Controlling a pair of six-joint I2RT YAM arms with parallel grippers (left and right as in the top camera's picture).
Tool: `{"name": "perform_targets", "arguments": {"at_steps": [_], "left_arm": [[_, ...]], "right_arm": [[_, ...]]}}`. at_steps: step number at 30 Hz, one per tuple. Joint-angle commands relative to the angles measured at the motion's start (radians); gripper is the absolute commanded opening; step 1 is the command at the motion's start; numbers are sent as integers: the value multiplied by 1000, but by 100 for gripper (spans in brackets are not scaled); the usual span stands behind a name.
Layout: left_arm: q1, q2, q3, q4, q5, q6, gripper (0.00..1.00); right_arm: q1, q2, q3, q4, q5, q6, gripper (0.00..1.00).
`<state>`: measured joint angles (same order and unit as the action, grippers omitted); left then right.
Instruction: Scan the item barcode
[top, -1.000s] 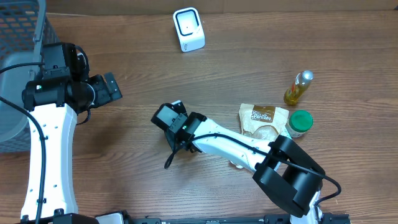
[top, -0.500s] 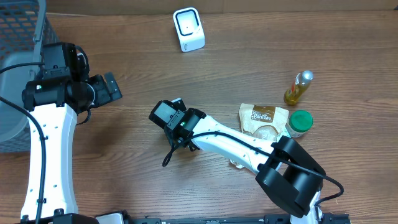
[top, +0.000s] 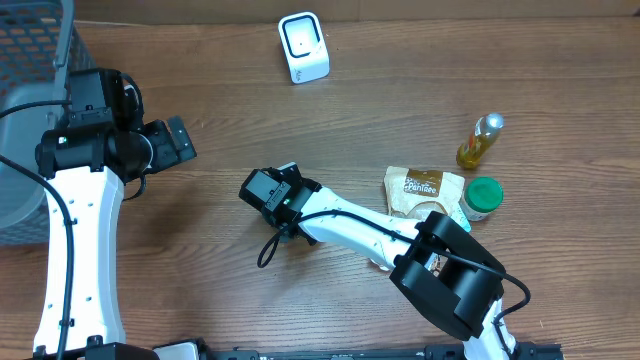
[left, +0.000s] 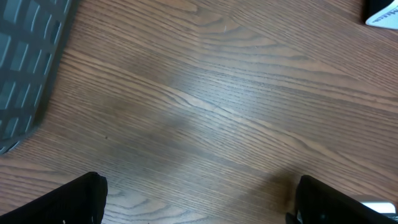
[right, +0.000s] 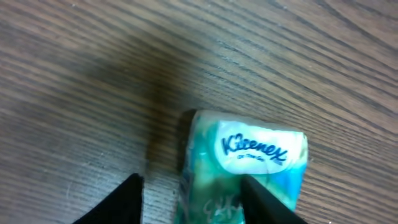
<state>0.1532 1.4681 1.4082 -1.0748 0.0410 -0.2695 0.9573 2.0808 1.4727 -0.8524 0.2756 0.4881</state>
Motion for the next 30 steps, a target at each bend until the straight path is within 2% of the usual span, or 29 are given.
{"name": "perform_targets", "arguments": {"at_steps": [1, 8, 18, 24, 30], "left_arm": [[3, -8, 14, 1, 10, -7, 100], [3, -8, 14, 1, 10, -7, 100], [3, -8, 14, 2, 10, -7, 100], [3, -8, 14, 1, 10, -7, 100], [3, -8, 14, 1, 10, -7, 99]], "right_arm": [[3, 12, -6, 9, 11, 10, 41], [3, 12, -67, 47, 12, 13, 37], [2, 12, -57, 21, 11, 13, 4], [-21, -47, 31, -51, -79, 13, 4], [-89, -156, 36, -52, -301, 4, 4]]}}
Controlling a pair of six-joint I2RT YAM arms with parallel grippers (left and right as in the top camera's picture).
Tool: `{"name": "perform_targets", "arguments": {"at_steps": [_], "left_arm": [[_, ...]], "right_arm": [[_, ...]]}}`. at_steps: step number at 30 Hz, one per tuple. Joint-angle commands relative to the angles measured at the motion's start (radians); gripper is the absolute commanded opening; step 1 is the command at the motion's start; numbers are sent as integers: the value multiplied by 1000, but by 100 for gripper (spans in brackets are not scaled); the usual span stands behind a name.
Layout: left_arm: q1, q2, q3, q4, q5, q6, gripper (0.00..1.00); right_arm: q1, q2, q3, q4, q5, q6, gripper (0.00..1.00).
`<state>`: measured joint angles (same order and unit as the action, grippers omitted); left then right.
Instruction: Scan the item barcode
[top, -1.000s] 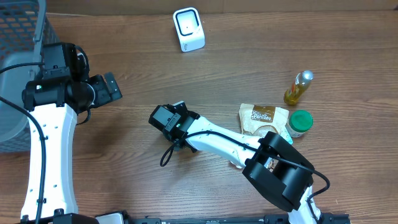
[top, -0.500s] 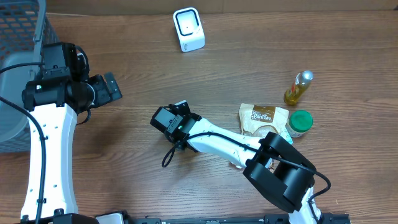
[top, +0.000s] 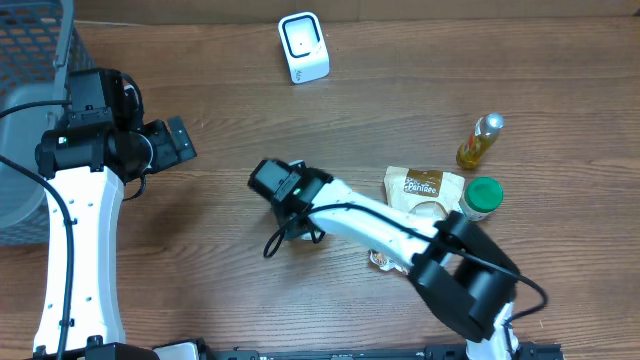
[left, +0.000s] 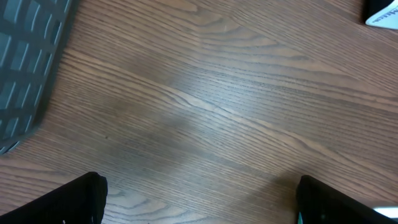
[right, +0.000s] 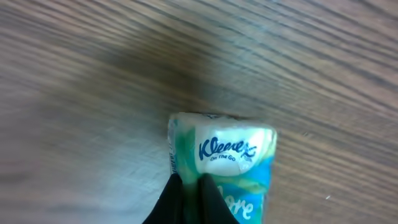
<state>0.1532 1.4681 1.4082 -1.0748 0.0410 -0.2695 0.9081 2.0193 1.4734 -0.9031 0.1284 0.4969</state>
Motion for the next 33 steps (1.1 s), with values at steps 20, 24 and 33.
{"name": "perform_targets", "arguments": {"at_steps": [20, 24, 33], "left_arm": [[3, -8, 14, 1, 10, -7, 99], [3, -8, 14, 1, 10, -7, 100], [3, -8, 14, 1, 9, -7, 99]], "right_arm": [[-379, -110, 16, -13, -1107, -406, 4], [-359, -106, -35, 85, -1107, -370, 4], [-353, -104, -304, 576, -1106, -142, 4]]}}
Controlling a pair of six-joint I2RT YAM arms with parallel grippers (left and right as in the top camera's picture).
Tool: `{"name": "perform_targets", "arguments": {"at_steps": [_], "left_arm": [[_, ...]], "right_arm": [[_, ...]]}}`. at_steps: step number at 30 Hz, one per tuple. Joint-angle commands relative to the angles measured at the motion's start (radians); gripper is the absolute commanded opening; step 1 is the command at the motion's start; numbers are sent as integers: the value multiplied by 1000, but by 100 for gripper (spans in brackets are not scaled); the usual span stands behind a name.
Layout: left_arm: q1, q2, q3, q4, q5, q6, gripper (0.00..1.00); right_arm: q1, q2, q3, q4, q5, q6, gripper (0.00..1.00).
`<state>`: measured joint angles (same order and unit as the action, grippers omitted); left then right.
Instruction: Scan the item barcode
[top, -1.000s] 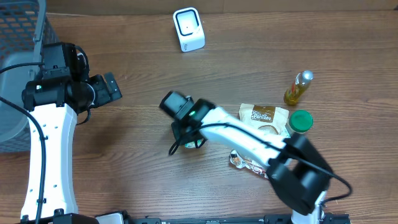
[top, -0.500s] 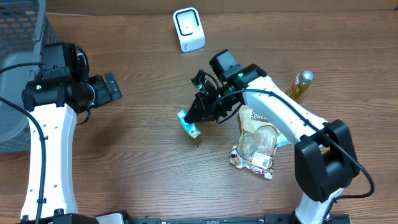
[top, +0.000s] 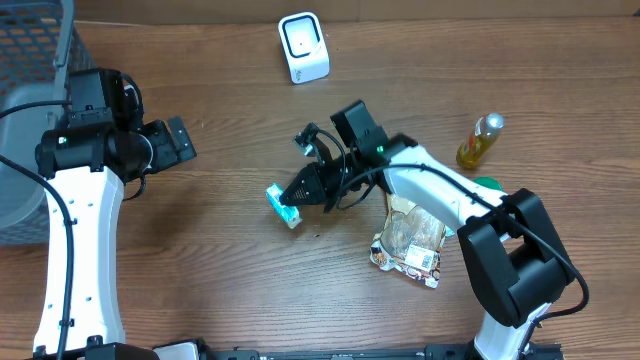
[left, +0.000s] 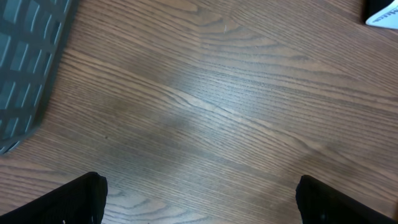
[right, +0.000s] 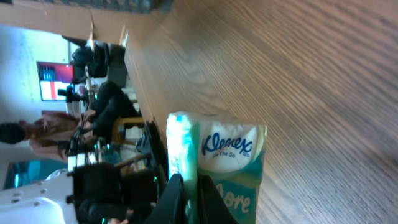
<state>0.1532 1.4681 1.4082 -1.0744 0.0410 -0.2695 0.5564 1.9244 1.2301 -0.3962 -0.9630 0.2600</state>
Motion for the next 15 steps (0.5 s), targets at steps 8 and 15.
{"name": "perform_targets", "arguments": {"at_steps": [8, 15], "left_arm": [[3, -8, 14, 1, 10, -7, 100], [3, -8, 14, 1, 10, -7, 99]], "right_arm": [[3, -6, -213, 324, 96, 193, 4], [32, 24, -219, 357, 166, 208, 4]]}}
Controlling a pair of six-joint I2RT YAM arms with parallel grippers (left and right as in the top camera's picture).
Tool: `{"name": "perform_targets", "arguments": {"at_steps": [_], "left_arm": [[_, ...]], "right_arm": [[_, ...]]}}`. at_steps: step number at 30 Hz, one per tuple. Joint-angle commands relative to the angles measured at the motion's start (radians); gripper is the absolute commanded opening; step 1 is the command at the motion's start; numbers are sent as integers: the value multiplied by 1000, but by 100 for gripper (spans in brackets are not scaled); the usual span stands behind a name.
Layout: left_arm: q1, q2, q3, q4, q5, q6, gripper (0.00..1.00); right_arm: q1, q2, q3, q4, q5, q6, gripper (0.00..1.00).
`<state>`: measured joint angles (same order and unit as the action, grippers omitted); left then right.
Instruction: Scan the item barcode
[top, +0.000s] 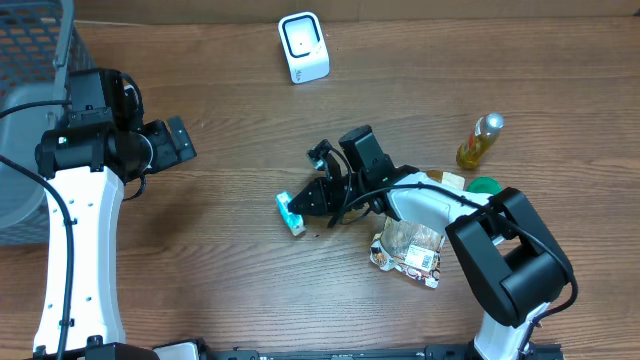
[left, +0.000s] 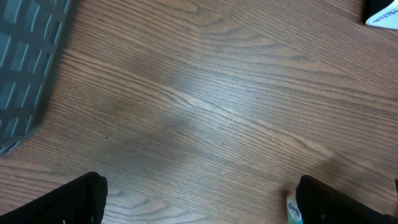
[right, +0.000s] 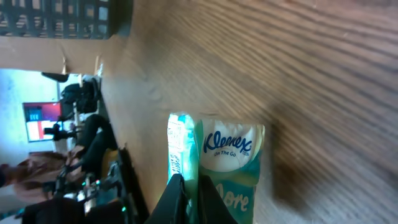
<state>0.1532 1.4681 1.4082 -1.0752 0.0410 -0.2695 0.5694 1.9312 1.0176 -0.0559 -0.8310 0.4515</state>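
Note:
A teal and white Kleenex tissue pack is pinched at one edge by my right gripper, near the table's middle. In the right wrist view the pack points away from the shut fingers, its logo face toward the camera. Whether it touches the wood I cannot tell. The white barcode scanner stands at the far edge, well away from the pack. My left gripper hangs open at the left; its fingertips frame bare wood, and a sliver of the pack shows beside the right one.
A dark mesh basket fills the far left corner. To the right lie a snack bag, a green-lidded jar and a small oil bottle. My right arm stretches over the snack bag.
My right wrist has come slightly nearer and lower, and the held pack has shifted a little to the right. The pack's edge now shows in the left wrist view. The left arm is unchanged.
My right gripper stood open over the Kleenex pack lying on the table's middle. Then it was shut on the pack's edge. Later the arm had swung round to reach from the right with the pack held tilted, and it still holds it there now.

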Motion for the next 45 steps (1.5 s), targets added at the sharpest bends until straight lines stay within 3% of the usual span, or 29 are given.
{"name": "perform_targets", "arguments": {"at_steps": [1, 25, 28, 31, 36, 41, 45], "left_arm": [[3, -8, 14, 2, 10, -7, 100], [3, -8, 14, 2, 9, -7, 100], [3, -8, 14, 2, 9, -7, 99], [3, -8, 14, 2, 10, -7, 100], [3, -8, 14, 2, 10, -7, 100], [3, -8, 14, 2, 10, -7, 99], [3, -8, 14, 2, 10, -7, 100]], "right_arm": [[21, 17, -7, 27, 34, 16, 4], [26, 17, -11, 35, 143, 17, 4], [26, 17, -11, 18, 171, 17, 15], [26, 17, -11, -1, 197, 17, 17], [26, 17, -11, -9, 202, 16, 58], [24, 2, 8, -19, 202, 17, 70], [23, -53, 81, -160, 290, 13, 71]]}}
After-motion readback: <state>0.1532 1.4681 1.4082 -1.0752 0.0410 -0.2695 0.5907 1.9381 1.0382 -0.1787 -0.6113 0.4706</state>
